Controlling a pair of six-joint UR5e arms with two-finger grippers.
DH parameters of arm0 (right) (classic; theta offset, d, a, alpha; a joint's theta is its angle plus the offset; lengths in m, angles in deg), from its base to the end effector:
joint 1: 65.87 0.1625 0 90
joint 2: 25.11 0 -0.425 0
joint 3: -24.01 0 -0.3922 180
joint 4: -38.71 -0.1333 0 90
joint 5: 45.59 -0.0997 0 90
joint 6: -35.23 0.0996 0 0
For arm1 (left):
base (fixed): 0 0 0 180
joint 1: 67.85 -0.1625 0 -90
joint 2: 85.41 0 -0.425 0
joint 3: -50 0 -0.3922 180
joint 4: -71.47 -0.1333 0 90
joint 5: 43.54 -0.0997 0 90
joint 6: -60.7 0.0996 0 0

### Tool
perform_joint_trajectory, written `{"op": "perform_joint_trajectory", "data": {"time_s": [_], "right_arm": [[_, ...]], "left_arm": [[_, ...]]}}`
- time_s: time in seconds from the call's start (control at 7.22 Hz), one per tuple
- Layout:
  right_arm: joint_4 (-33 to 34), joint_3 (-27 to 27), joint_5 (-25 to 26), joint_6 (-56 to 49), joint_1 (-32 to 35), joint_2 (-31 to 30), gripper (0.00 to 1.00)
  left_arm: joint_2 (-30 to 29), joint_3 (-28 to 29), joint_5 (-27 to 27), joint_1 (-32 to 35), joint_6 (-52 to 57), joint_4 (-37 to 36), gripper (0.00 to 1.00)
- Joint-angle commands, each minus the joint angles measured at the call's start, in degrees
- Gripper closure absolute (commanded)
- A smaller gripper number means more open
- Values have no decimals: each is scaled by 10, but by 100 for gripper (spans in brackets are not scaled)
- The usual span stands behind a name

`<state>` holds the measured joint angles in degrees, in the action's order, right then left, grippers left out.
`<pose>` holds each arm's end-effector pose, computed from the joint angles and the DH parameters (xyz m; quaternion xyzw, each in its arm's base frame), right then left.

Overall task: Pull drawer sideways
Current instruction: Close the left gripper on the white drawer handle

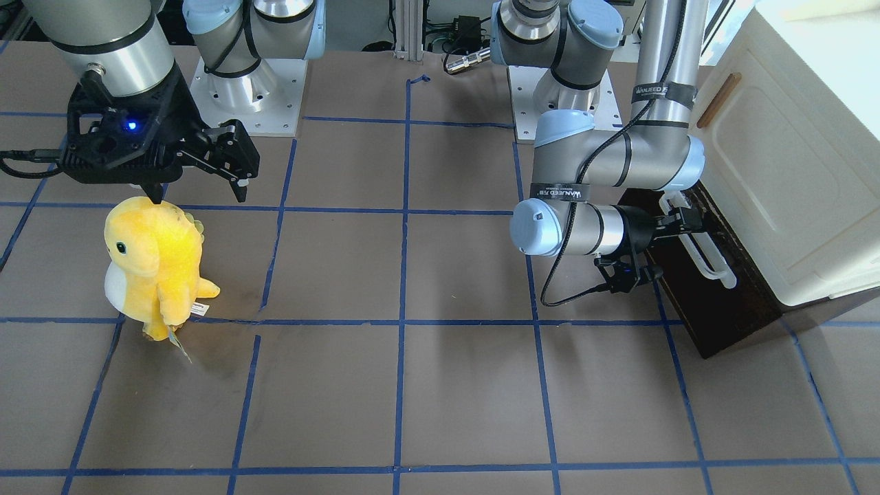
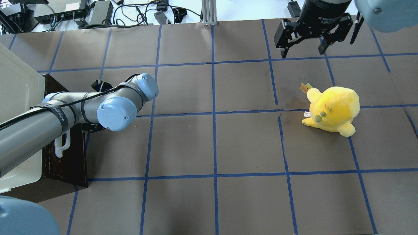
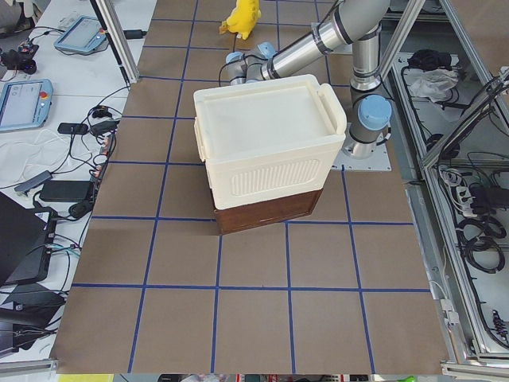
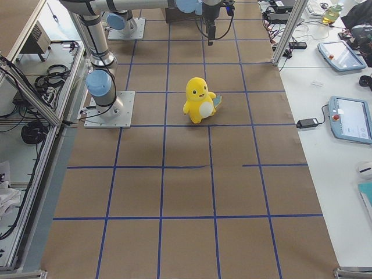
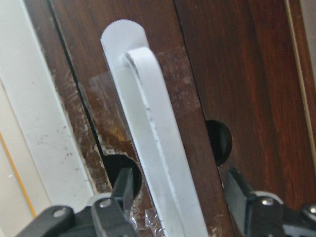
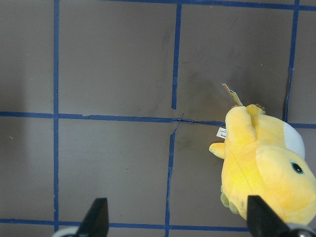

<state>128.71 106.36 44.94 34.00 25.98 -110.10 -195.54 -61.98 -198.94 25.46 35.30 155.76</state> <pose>0.1495 -0.5285 0.5090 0.0268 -0.9994 0.0231 0.0045 -0.0711 -0.4896 0.2060 0.0125 0.8169 0.1274 0.5624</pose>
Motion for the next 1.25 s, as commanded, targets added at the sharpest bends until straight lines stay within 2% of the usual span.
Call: {"op": "perform_joint_trajectory", "data": {"time_s": [0.0, 0.83, 0.97, 1.11], "right_arm": [[0, 0, 0, 0, 0, 0, 0], [0, 0, 0, 0, 0, 0, 0], [0, 0, 0, 0, 0, 0, 0], [0, 0, 0, -1, 0, 0, 0]], "left_arm": [[0, 0, 0, -1, 0, 0, 40], [-1, -1, -1, -1, 0, 0, 49], [-1, -2, -1, -1, 0, 0, 56], [-1, -1, -1, -1, 0, 0, 57]]}}
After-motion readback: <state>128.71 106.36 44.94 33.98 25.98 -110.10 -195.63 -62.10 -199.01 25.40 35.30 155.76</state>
